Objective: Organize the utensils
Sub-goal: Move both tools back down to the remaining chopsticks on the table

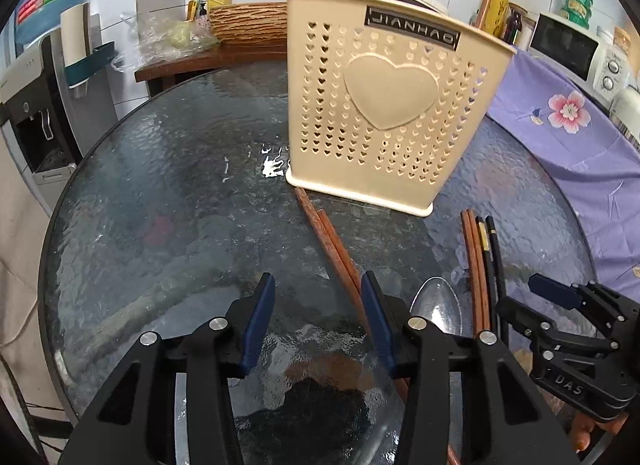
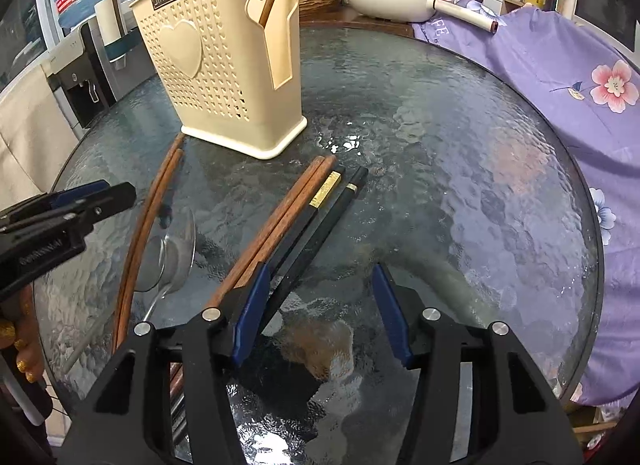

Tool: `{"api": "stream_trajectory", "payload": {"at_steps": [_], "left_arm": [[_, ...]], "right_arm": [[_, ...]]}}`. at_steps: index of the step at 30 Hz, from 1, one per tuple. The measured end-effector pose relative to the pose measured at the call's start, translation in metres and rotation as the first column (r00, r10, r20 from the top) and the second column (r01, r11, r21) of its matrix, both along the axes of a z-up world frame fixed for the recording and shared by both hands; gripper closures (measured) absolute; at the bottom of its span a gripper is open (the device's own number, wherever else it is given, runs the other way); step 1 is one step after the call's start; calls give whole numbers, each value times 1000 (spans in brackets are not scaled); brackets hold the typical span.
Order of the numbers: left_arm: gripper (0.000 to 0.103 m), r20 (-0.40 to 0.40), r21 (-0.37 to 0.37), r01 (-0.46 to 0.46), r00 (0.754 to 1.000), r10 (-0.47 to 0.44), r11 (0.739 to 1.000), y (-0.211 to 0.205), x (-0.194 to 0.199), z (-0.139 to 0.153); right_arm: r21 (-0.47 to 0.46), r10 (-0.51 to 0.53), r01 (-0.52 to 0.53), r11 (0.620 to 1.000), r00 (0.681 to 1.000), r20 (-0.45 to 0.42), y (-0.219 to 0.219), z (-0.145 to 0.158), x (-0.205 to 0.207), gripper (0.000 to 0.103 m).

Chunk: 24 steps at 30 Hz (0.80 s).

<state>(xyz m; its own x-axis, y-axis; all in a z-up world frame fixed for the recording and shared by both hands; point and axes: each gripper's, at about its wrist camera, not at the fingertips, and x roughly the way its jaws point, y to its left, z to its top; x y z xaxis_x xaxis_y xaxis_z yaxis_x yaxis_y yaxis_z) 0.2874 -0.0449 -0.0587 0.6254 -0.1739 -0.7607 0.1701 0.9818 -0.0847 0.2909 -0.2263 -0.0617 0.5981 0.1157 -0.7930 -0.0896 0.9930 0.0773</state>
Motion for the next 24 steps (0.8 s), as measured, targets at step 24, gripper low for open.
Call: {"api": "stream_trajectory", "payload": {"at_steps": [24], "left_arm": [[67,-48,49,-20,999,23,999,7,13,-15]], "right_arm": [[-46,13,-15,999,999,-37,-5,-1,6,56]]}}
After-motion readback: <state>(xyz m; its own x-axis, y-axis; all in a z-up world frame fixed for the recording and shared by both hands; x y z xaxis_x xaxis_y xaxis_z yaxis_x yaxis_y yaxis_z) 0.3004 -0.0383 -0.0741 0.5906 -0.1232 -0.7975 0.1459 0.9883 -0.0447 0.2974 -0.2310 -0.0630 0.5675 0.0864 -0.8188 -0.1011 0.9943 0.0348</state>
